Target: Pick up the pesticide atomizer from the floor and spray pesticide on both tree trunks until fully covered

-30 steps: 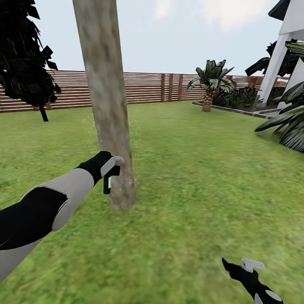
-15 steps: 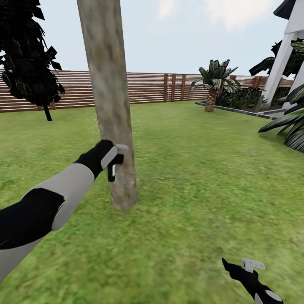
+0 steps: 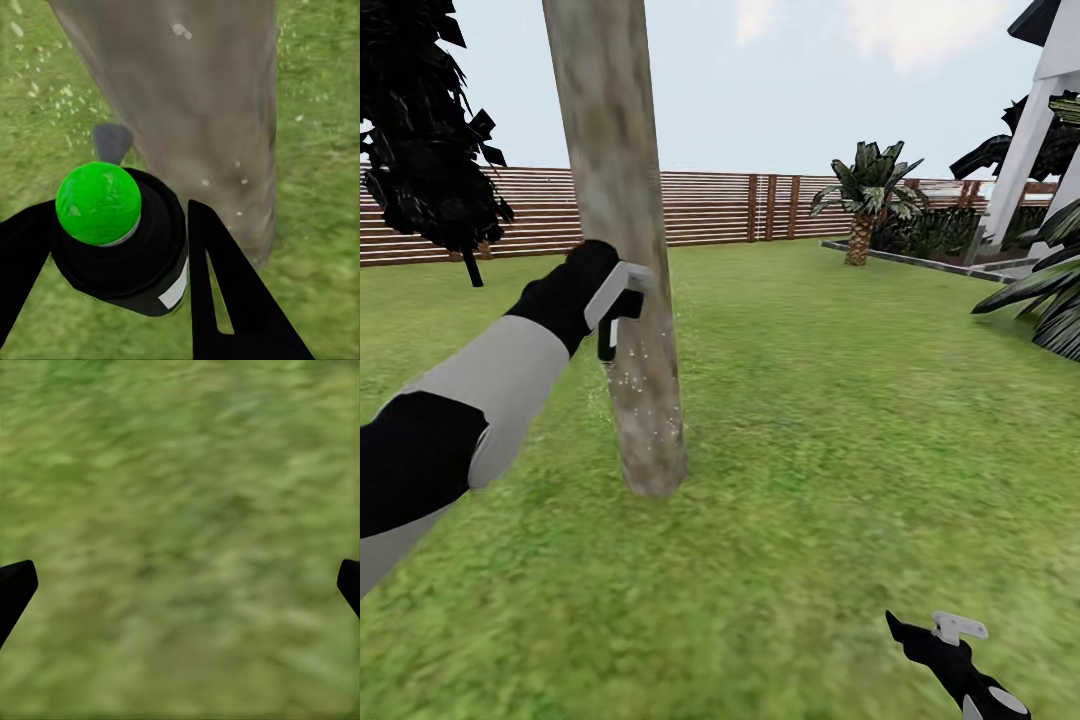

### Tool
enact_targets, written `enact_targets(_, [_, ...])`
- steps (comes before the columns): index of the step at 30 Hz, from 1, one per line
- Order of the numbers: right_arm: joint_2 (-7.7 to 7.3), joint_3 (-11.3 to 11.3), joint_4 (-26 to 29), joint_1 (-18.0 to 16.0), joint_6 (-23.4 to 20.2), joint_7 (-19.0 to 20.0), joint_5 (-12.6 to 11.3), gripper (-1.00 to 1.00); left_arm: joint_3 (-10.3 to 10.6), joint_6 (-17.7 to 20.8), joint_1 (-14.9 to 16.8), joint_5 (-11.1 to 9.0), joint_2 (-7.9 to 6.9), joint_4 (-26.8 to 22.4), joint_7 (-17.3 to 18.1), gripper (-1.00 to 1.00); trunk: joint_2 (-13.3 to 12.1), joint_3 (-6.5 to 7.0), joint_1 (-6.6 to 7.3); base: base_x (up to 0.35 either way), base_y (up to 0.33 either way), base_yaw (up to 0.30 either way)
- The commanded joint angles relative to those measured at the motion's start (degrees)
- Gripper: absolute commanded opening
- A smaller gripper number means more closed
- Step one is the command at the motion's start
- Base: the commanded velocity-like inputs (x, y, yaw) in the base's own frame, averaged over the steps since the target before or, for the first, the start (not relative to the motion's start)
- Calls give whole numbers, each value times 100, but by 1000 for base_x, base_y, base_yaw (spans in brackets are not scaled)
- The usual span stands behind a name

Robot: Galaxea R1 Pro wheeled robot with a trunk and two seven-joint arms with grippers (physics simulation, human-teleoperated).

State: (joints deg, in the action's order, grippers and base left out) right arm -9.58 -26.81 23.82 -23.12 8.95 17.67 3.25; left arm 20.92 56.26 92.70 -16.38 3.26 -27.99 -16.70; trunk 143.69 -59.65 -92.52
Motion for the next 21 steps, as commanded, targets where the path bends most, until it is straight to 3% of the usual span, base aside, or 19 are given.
enact_targets(1, [0, 0, 0, 0, 1, 0, 0, 100, 0, -1, 51, 9, -1, -2, 0, -100, 0, 0, 0, 0, 0, 0])
enact_targets(5, [0, 0, 1, 0, -1, 0, 0, 100, -4, -1, 271, 19, -99, 4, -2, -100, 0, 0, 0, 0, 0, 0])
enact_targets(6, [0, 0, 0, 1, -1, 0, 0, 100, -5, 2, 365, 20, -268, 4, -3, -100, 0, 0, 0, 0, 0, 0])
enact_targets(7, [0, 0, 0, 0, -1, 0, 0, 100, -4, 5, 394, 20, -345, 9, -1, -100, 0, 0, 0, 0, 0, 0])
enact_targets(9, [-4, -3, -1, 0, -1, 0, 0, 100, -2, 7, 415, 19, -404, 76, -1, -100, 0, 0, 0, 0, 0, 0])
enact_targets(13, [-2, -2, 0, 0, -5, 0, 0, 100, 17, 3, 424, 12, -391, 453, 0, -100, 0, 0, 0, 0, 0, 0])
enact_targets(21, [0, 0, -1, 0, -1, 0, 0, 100, 33, -42, 382, -14, -207, 1464, 65, -100, 0, 0, 0, 0, 0, 0])
